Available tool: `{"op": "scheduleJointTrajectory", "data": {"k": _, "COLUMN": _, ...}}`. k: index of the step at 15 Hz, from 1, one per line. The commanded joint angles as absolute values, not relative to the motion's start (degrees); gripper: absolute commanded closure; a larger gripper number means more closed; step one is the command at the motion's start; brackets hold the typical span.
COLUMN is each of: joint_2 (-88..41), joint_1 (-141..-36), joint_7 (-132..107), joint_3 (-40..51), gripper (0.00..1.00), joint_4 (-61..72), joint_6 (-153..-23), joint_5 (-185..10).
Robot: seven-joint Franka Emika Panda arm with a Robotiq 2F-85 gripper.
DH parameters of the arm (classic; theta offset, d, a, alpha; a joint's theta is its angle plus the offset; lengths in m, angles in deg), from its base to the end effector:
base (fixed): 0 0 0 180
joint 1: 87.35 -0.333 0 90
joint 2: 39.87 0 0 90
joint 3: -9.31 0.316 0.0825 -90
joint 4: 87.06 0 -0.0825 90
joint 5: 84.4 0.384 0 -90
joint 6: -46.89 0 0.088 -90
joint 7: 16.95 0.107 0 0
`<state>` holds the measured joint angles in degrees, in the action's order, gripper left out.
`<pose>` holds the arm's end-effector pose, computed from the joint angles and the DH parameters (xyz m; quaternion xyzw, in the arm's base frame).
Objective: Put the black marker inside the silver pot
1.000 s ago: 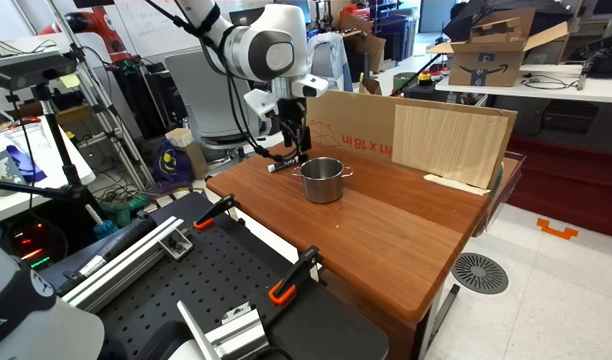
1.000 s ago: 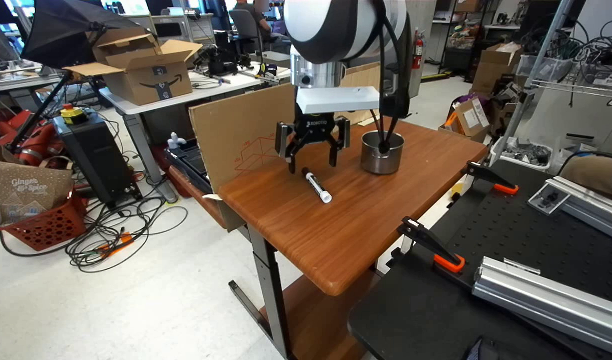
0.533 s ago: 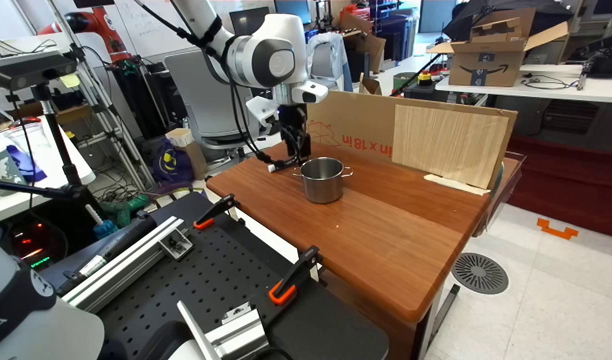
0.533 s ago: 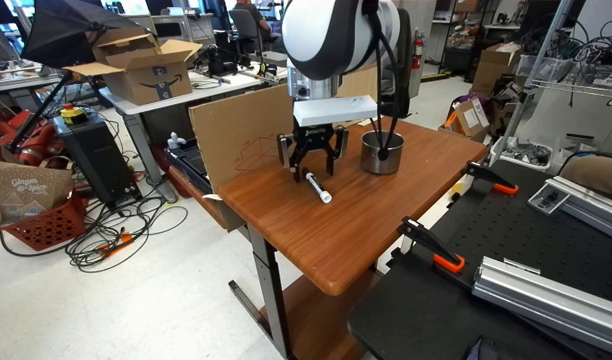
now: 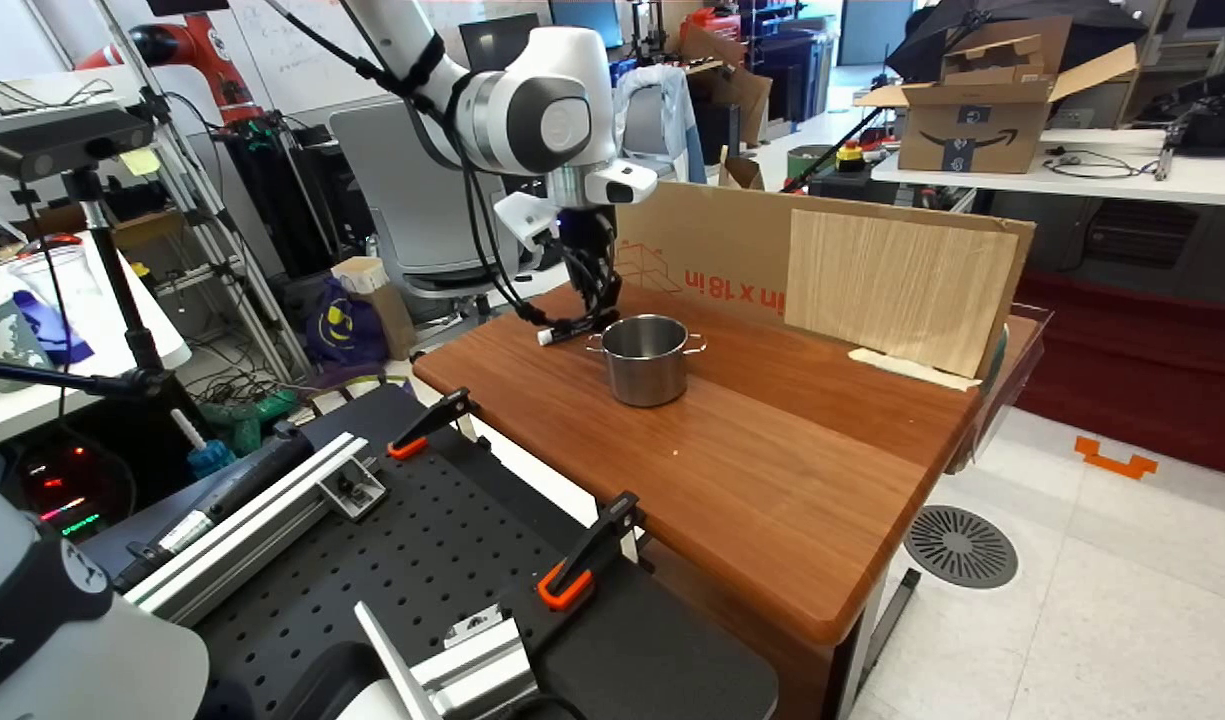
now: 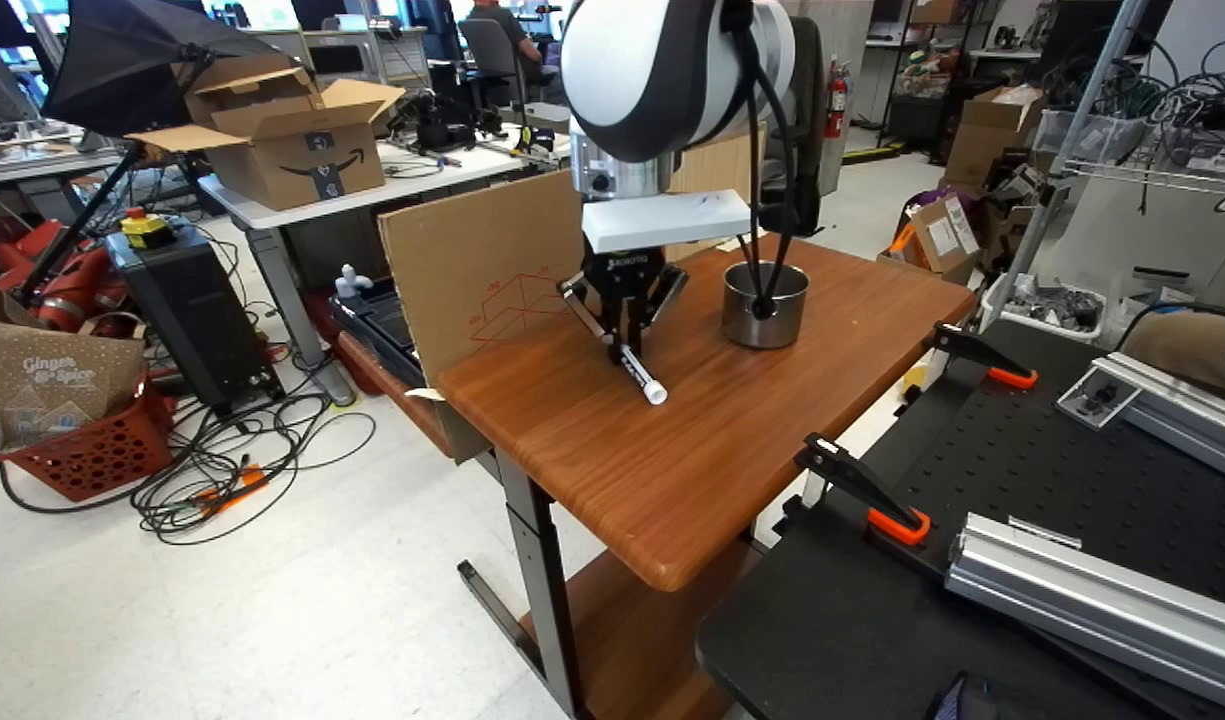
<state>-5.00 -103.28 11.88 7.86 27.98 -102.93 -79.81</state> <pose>0.5814 0.1484 0.1472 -0.9875 0.1569 0.0052 0.0118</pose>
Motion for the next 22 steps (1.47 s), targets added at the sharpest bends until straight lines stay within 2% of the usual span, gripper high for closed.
{"op": "scheduleJointTrajectory", "data": {"k": 1, "joint_2": -6.4, "joint_1": -104.7, "joint_7": 13.7, "joint_3": 6.5, "gripper": 0.95, "joint_4": 28.9, "joint_6": -103.0, "joint_5": -81.1}}
{"op": "scheduleJointTrajectory", "data": {"k": 8, "joint_2": -14.8, "joint_1": -105.3, "joint_7": 14.9, "joint_3": 5.7, "gripper": 0.95, "joint_4": 35.7, "joint_6": -105.2, "joint_5": -83.7}}
{"op": "scheduleJointTrajectory", "data": {"k": 15, "joint_2": -25.9, "joint_1": -107.0, "joint_7": 23.5, "joint_3": 0.3, "gripper": 0.95, "joint_4": 47.2, "joint_6": -117.2, "joint_5": -96.9}}
{"op": "scheduleJointTrajectory", "data": {"k": 19, "joint_2": -29.5, "joint_1": -110.3, "joint_7": 34.4, "joint_3": -7.6, "gripper": 0.95, "joint_4": 52.1, "joint_6": -124.0, "joint_5": -111.3}}
{"op": "scheduleJointTrajectory", "data": {"k": 22, "joint_2": -30.4, "joint_1": -114.9, "joint_7": 46.3, "joint_3": -17.6, "gripper": 0.95, "joint_4": 52.1, "joint_6": -128.9, "joint_5": -126.3}}
